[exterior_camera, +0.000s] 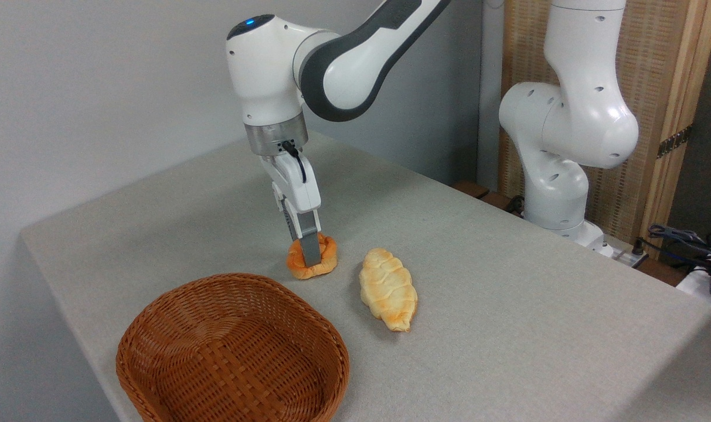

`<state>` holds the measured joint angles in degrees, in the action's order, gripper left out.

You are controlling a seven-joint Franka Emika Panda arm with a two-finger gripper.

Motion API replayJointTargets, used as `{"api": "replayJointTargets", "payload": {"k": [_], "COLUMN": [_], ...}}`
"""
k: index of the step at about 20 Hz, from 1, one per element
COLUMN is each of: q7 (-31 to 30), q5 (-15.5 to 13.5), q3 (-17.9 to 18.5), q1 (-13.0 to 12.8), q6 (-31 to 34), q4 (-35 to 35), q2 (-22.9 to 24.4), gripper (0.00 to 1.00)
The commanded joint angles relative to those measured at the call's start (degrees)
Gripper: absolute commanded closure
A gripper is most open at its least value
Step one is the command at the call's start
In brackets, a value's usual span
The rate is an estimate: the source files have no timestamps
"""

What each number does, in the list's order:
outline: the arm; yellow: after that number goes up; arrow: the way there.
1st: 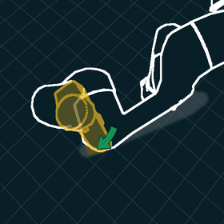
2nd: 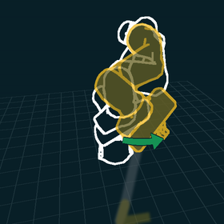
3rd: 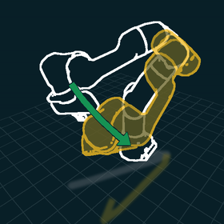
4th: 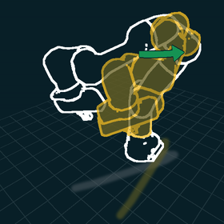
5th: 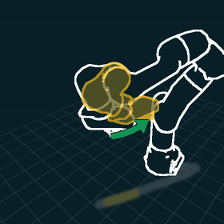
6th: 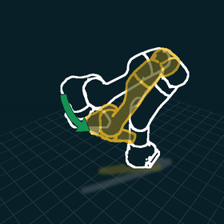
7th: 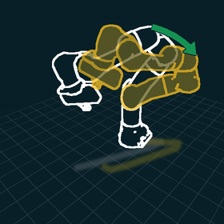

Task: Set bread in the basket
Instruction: 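Carry the orange bun over the wicker basket and lower it inside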

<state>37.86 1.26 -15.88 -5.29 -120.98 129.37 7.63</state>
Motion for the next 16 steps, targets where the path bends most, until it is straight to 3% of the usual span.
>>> {"api": "replayJointTargets", "payload": {"k": [1, 3, 6, 8, 10, 11, 12, 13, 14, 15, 16], "q7": [1.86, 2.57, 2.74, 3.27, 4.67, 4.85, 4.85, 5.03, 4.86, 4.94, 4.94], "q5": [-0.38, -1.08, -0.3, -0.21, 2.5, 3.04, 5.48, 11.51, 14.0, 14.29, 14.29], "q3": [1.02, 4.18, 7.17, 9.01, 9.11, 9.11, 9.11, 8.59, 8.32, 8.32, 8.23], "q1": [0.02, 0.02, 0.28, 0.28, 0.37, 0.37, 0.37, 0.28, 0.19, 0.19, 0.19], "q6": [12.14, 15.24, 24.9, 24.13, 18.89, 16.76, 13.78, 10.79, 9.2, 8.14, 8.04], "q4": [-8.49, -15.52, -36.68, -43.74, -45.26, -45.26, -45.09, -44.48, -44.47, -44.47, -44.47], "q2": [-0.59, -2.17, -13.22, -18.85, -21.24, -22.03, -23.69, -25.8, -27.21, -27.84, -27.84], "gripper": [0.68, 0.68, 0.63, 0.62, 0.58, 0.52, 0.35, 0.17, 0.08, 0.0, 0.0]}}
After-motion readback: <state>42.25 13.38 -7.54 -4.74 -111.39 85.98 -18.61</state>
